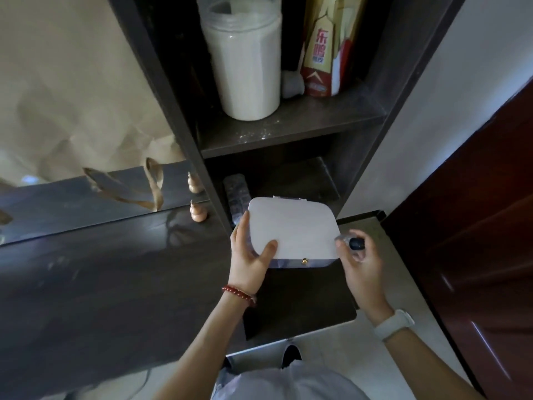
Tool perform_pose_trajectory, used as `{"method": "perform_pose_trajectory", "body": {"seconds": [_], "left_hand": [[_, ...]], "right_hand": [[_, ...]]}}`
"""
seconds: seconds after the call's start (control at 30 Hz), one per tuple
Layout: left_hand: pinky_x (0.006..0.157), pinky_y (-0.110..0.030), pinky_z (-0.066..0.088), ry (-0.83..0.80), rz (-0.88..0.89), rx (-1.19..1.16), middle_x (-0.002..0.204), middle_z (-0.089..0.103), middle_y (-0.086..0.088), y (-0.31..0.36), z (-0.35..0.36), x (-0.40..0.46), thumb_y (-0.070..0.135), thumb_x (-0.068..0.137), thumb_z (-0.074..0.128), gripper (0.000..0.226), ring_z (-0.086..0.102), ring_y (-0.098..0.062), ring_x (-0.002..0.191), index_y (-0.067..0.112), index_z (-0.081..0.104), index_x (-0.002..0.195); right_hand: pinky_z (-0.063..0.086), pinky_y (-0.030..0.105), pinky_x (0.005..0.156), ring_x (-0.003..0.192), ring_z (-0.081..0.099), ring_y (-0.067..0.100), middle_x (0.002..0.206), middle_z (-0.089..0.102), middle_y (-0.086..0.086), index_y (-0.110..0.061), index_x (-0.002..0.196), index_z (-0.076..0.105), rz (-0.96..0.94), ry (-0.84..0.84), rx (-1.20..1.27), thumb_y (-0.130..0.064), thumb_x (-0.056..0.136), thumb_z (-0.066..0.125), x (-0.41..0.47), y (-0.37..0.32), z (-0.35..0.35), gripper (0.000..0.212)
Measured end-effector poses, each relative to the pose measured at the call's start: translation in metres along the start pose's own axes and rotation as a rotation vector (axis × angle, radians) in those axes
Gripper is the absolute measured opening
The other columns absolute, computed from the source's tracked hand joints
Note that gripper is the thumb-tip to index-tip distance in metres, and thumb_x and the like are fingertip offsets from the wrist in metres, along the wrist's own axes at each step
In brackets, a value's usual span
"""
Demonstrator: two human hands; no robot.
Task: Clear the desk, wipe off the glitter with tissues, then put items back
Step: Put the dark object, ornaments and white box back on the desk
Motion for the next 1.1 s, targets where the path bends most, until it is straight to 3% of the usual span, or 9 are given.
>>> {"method": "perform_pose_trajectory", "body": {"seconds": [0.13, 0.27, 0.37, 0.5, 0.6, 0.73, 0.9, 1.0, 1.1], "left_hand": [[0.106, -0.040, 0.036, 0.091, -0.157, -0.123, 0.140, 0.035, -0.002, -0.029, -0.042, -0.024, 0.045, 0.060, 0.064, 0.081, 0.037, -0.017, 0.125, 0.031, 0.032, 0.133], [0.108, -0.050, 0.035, 0.287, -0.284, -0.291, 0.139, 0.045, -0.006, -0.071, -0.101, -0.047, 0.013, 0.073, 0.066, 0.068, 0.043, -0.026, 0.127, 0.023, 0.039, 0.135], [0.105, -0.051, 0.038, 0.401, -0.335, -0.391, 0.133, 0.049, -0.007, -0.093, -0.153, -0.062, 0.004, 0.078, 0.062, 0.062, 0.046, -0.031, 0.123, 0.021, 0.041, 0.134], [0.098, -0.045, 0.044, 0.519, -0.325, -0.461, 0.128, 0.053, -0.007, -0.112, -0.236, -0.071, 0.004, 0.070, 0.063, 0.066, 0.048, -0.031, 0.119, 0.020, 0.044, 0.131], [0.093, -0.035, 0.049, 0.551, -0.299, -0.417, 0.119, 0.056, -0.002, -0.121, -0.302, -0.070, 0.013, 0.060, 0.065, 0.064, 0.050, -0.023, 0.114, 0.024, 0.050, 0.121], [0.108, -0.048, 0.035, 0.591, -0.338, -0.416, 0.139, 0.040, -0.013, -0.158, -0.379, -0.060, 0.029, 0.044, 0.066, 0.087, 0.044, -0.026, 0.125, 0.024, 0.048, 0.129], [0.105, -0.033, 0.030, 0.559, -0.395, -0.216, 0.118, 0.040, 0.005, -0.160, -0.436, -0.046, 0.019, 0.062, 0.051, 0.076, 0.038, -0.014, 0.112, 0.024, 0.037, 0.137], [0.099, -0.028, 0.028, 0.520, -0.407, -0.124, 0.131, 0.035, 0.000, -0.172, -0.456, -0.043, 0.016, 0.073, 0.052, 0.068, 0.035, -0.013, 0.114, 0.024, 0.034, 0.139], [0.106, -0.031, 0.027, 0.510, -0.401, -0.050, 0.143, 0.033, -0.006, -0.189, -0.470, -0.042, 0.001, 0.089, 0.043, 0.057, 0.033, -0.019, 0.129, 0.021, 0.030, 0.141]], "right_hand": [[0.045, 0.003, 0.067, 0.084, 0.058, -0.001, 0.093, 0.060, -0.003, -0.017, 0.109, 0.050, 0.072, -0.160, -0.016, -0.013, 0.085, 0.060, -0.024, 0.010, 0.021, 0.027], [0.046, 0.003, 0.067, 0.083, 0.060, -0.013, 0.092, 0.061, -0.009, -0.021, 0.109, 0.050, 0.040, -0.401, -0.113, -0.013, 0.082, 0.064, -0.050, 0.010, 0.069, 0.031], [0.048, 0.006, 0.067, 0.084, 0.064, 0.001, 0.095, 0.064, 0.000, -0.018, 0.111, 0.052, 0.001, -0.523, -0.168, -0.016, 0.082, 0.065, -0.068, 0.003, 0.123, 0.032], [0.043, 0.003, 0.061, 0.081, 0.063, 0.015, 0.092, 0.064, 0.004, -0.012, 0.110, 0.054, -0.025, -0.594, -0.195, -0.017, 0.082, 0.065, -0.092, -0.015, 0.217, 0.030], [0.045, 0.012, 0.062, 0.080, 0.062, 0.019, 0.093, 0.065, 0.008, -0.009, 0.108, 0.055, -0.038, -0.607, -0.197, -0.016, 0.081, 0.066, -0.114, -0.030, 0.286, 0.030], [0.043, 0.007, 0.061, 0.081, 0.059, 0.017, 0.091, 0.060, 0.002, -0.008, 0.108, 0.055, -0.014, -0.596, -0.192, -0.016, 0.083, 0.064, -0.140, -0.042, 0.355, 0.029], [0.044, 0.015, 0.067, 0.078, 0.056, 0.012, 0.092, 0.058, 0.000, -0.009, 0.109, 0.053, 0.025, -0.608, -0.207, -0.018, 0.084, 0.062, -0.165, -0.053, 0.416, 0.027], [0.041, 0.006, 0.062, 0.072, 0.054, 0.008, 0.091, 0.058, -0.001, -0.009, 0.107, 0.054, 0.018, -0.622, -0.220, -0.018, 0.084, 0.062, -0.174, -0.057, 0.434, 0.025], [0.049, 0.019, 0.073, 0.079, 0.056, 0.009, 0.093, 0.056, -0.003, -0.010, 0.108, 0.053, -0.011, -0.661, -0.249, -0.018, 0.084, 0.062, -0.181, -0.058, 0.443, 0.026]]}}
Point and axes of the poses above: each hand's wrist, its own x-axis towards the middle knuckle, its own z-axis out of the palm, y = z × x, the point moved 3 cm from there along x, towards the middle knuckle
